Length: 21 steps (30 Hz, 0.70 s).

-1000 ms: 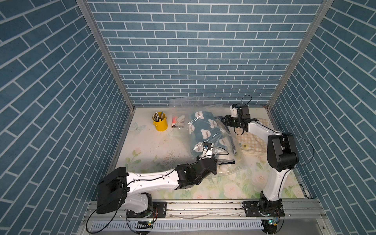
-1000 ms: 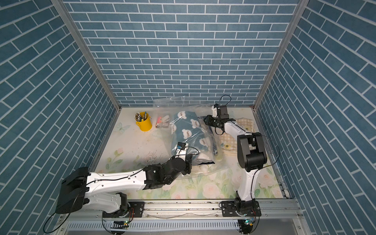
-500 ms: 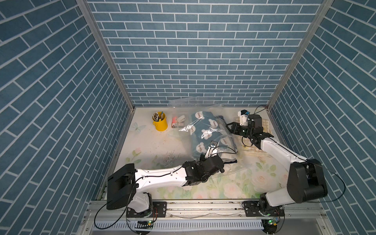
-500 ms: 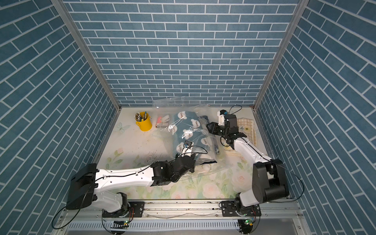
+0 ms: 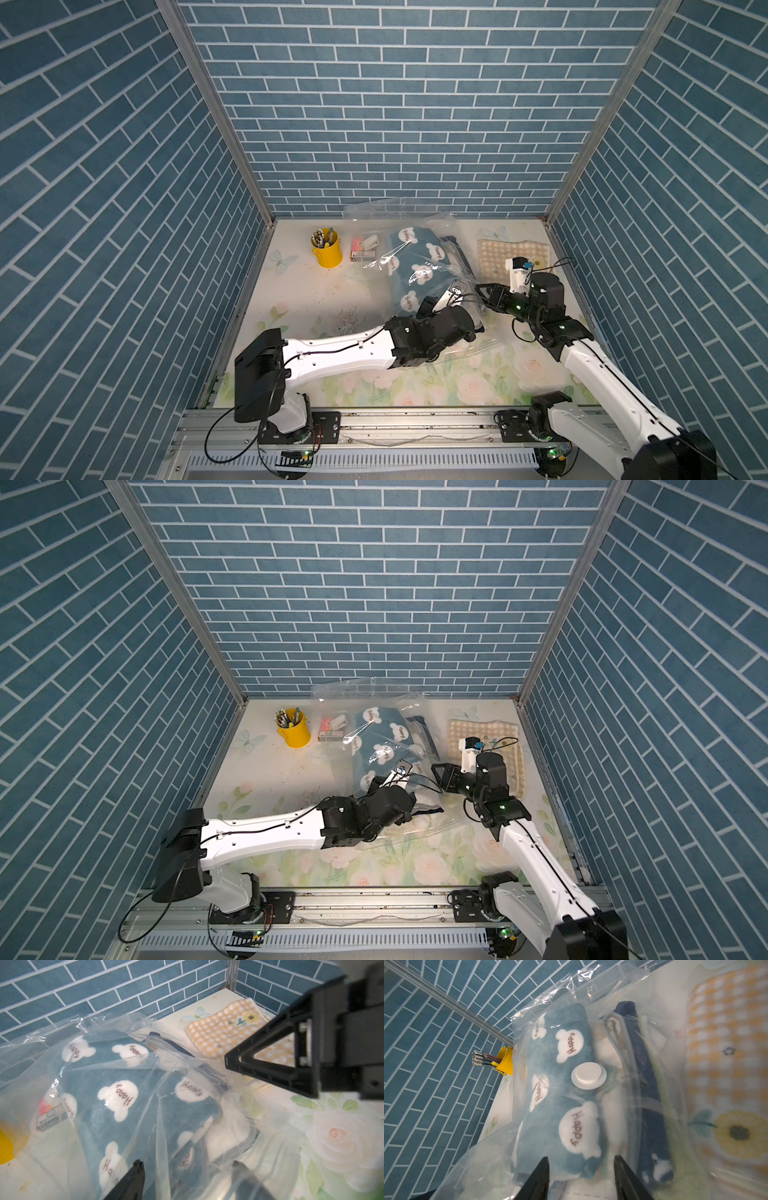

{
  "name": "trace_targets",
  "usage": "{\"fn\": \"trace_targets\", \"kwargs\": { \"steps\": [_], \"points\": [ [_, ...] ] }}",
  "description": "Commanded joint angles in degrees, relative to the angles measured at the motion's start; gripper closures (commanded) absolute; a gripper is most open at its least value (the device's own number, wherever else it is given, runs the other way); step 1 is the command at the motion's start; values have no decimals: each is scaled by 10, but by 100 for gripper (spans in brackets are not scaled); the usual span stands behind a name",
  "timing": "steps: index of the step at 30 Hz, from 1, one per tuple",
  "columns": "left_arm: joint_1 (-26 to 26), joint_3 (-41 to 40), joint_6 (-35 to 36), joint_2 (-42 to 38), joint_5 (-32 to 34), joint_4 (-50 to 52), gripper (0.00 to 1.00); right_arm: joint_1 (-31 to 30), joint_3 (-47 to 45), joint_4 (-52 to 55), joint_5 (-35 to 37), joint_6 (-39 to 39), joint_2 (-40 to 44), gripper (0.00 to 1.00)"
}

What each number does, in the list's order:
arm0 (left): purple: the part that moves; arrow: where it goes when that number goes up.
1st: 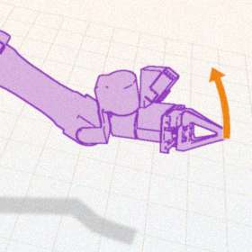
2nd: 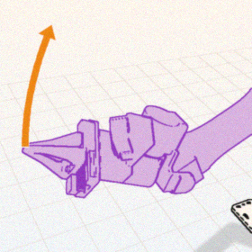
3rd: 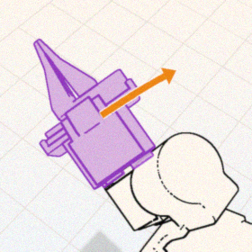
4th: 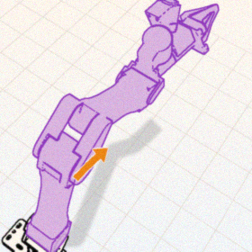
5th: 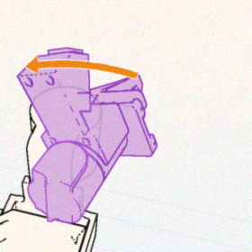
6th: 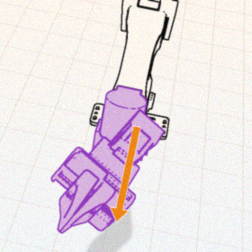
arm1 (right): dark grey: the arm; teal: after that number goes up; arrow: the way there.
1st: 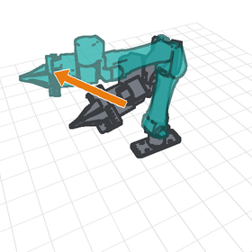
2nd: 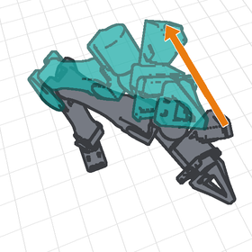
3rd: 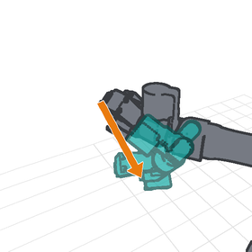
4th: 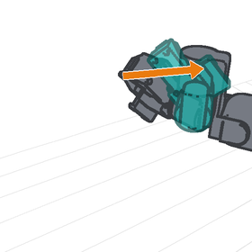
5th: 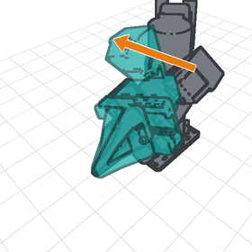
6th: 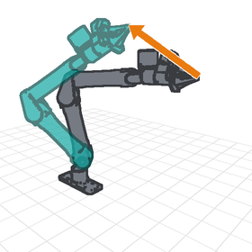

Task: Take the blanket out of the vacuum bag
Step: Adjust the vacuum bag at the center of the board, then take out the blanket from the vacuum bag.

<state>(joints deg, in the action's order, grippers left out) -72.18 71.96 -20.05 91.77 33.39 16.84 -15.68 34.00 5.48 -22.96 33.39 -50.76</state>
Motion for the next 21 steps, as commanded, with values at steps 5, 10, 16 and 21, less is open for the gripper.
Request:
{"fn": "trace_targets", "kwargs": {
  "steps": [5,10,16,21],
  "points": [
    [1,88,87,63,-3,48,94,2,-30,77,-46,96,137,72],
    [4,126,83,96,10,44,100,1,-53,32,-131,143,187,97],
    [33,162,39,116,10,51,100,-25,-73,-23,-186,161,194,100],
    [55,163,0,110,7,47,100,-105,-109,-50,-134,177,195,100]
  ]
}}
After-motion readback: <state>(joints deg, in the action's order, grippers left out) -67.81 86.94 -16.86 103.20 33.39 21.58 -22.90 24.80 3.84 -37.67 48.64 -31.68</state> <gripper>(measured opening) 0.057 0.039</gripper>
